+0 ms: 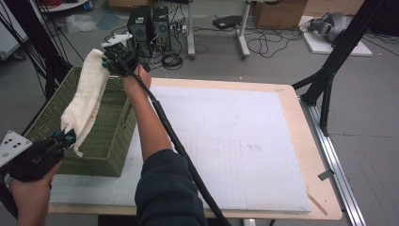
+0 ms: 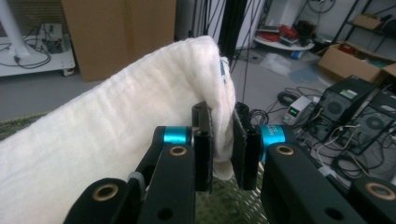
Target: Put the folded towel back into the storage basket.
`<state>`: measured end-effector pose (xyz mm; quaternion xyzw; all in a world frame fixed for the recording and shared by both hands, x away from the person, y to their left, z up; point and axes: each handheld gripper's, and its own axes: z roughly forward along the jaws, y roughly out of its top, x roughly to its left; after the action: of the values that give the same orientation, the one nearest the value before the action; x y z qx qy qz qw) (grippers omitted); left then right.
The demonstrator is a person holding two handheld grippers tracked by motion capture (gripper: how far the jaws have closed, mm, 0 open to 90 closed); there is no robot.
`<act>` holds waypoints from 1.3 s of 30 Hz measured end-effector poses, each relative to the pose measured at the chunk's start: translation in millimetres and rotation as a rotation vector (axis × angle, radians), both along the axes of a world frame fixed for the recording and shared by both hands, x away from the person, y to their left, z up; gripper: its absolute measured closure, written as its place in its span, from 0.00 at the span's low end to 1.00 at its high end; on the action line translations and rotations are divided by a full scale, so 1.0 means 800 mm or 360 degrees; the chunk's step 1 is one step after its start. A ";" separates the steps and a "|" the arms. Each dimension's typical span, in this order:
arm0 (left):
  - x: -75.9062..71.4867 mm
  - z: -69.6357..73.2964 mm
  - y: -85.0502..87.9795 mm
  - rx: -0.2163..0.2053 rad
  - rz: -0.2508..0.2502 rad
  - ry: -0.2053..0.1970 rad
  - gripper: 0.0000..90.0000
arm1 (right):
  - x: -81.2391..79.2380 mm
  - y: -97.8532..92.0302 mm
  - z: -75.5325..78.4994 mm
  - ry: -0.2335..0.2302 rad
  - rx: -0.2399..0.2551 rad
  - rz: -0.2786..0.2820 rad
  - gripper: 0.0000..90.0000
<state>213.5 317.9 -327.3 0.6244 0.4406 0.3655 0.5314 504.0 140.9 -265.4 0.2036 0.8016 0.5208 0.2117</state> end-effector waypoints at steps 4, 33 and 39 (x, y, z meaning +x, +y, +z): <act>0.004 -0.005 0.007 -0.0070 0.0108 0.0014 0.54 | 0.005 0.019 -0.015 -0.0020 -0.0018 -0.0095 0.66; 0.014 -0.004 -0.015 -0.0186 -0.0142 0.0121 0.22 | -0.037 -0.099 -0.035 0.0169 0.0061 -0.0005 0.22; 0.015 -0.005 -0.023 -0.0210 -0.0223 0.0074 0.22 | -0.051 -0.130 -0.038 0.0179 0.0047 0.0045 0.20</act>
<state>225.6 299.2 -331.1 0.6258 0.4311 0.2831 0.5851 463.2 36.6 -296.0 0.2242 0.8072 0.5233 0.1559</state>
